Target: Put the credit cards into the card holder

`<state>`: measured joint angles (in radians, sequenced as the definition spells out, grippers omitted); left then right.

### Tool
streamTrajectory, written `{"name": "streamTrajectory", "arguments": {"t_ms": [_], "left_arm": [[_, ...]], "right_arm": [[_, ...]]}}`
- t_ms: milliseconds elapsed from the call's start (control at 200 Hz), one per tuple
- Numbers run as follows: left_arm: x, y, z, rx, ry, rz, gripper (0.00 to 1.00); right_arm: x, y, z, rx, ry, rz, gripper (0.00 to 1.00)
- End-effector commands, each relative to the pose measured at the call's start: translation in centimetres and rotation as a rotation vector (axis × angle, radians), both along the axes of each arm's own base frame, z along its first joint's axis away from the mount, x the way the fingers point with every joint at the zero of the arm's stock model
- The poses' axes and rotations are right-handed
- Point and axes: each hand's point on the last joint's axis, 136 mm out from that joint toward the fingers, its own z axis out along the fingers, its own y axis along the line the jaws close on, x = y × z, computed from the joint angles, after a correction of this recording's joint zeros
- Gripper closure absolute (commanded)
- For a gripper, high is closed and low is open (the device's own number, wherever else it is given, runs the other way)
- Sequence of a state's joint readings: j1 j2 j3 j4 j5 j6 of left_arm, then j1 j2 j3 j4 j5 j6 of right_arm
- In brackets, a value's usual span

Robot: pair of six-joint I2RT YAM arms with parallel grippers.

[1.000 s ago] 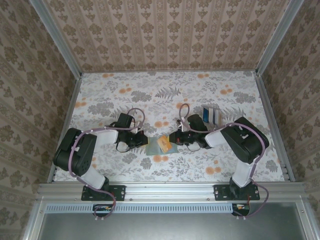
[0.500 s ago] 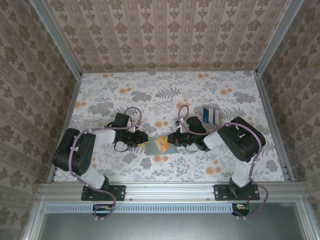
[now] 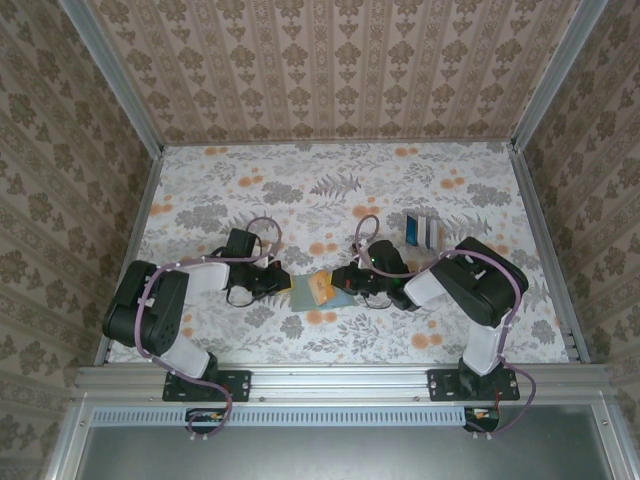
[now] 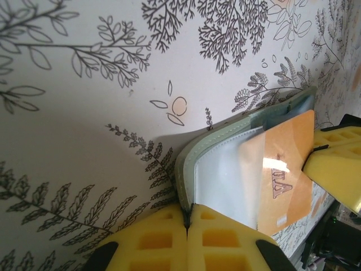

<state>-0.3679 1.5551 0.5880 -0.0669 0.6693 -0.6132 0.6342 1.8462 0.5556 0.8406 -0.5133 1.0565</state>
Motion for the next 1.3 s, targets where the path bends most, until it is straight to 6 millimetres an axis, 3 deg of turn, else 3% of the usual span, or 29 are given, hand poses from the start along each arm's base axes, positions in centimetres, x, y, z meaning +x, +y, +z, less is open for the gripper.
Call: {"name": "streamTrajectory", "arguments": {"t_ms": [0, 270, 815, 1160, 1295], "left_arm": [[-0.7, 0.1, -0.8, 0.02, 0.018, 0.001, 1.0], [-0.7, 0.1, -0.9, 0.017, 0.023, 0.01, 1.0], [-0.6, -0.2, -0.9, 0.013, 0.022, 0.013, 1.0], [-0.7, -0.1, -1.4, 0.019, 0.033, 0.014, 1.0], [-0.5, 0.1, -1.4, 0.019, 0.032, 0.021, 1.0]], "right_arm": [[-0.4, -0.3, -1.6, -0.033, 0.034, -0.082, 0.99], [-1.2, 0.4, -2.4, -0.038, 0.054, -0.123, 0.96], [-2.6, 4.5, -3.2, -0.096, 0.054, -0.06, 0.87], [-3.0, 2.5, -3.2, -0.204, 0.051, -0.085, 0.74], [-3.0, 1.4, -1.9, -0.284, 0.015, -0.068, 0.65]]}}
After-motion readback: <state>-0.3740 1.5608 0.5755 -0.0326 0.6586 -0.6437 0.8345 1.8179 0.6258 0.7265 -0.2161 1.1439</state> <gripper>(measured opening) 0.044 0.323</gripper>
